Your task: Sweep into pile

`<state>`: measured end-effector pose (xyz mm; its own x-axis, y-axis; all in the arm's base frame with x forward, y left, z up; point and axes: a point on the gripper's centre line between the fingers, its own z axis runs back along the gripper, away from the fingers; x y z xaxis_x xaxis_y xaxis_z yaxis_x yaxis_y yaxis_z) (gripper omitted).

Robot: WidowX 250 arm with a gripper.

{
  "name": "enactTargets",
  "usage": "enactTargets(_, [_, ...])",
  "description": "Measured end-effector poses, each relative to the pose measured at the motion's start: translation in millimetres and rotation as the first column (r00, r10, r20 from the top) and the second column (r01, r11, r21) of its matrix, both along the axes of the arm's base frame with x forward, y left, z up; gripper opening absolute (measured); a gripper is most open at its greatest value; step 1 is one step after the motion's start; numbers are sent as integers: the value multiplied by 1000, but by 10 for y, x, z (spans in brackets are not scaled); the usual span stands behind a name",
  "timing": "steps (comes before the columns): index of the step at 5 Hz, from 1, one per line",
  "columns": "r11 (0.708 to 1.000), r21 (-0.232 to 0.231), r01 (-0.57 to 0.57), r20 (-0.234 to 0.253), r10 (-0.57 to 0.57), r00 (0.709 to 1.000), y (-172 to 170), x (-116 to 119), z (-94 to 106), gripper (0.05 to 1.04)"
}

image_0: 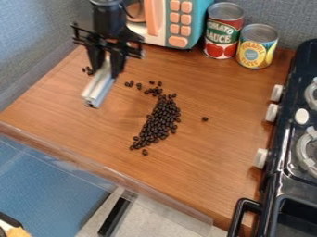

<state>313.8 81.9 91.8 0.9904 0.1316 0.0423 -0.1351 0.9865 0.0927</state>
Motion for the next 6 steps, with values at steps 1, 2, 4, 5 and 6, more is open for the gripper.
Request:
enactTargets(1, [998, 67, 1, 20, -2, 1000, 309, 99, 107, 363])
enactTargets(2, [991, 131, 15, -24, -12, 1000, 576, 159, 14, 364])
enactTargets(4, [970, 241, 27, -82, -7, 997, 891, 286, -139, 363])
enactTargets(5, [957, 291, 16, -90, 11, 996, 987, 358, -209, 364])
enactTargets(6, [924, 383, -4, -89, 41, 995, 1131, 397, -344, 364])
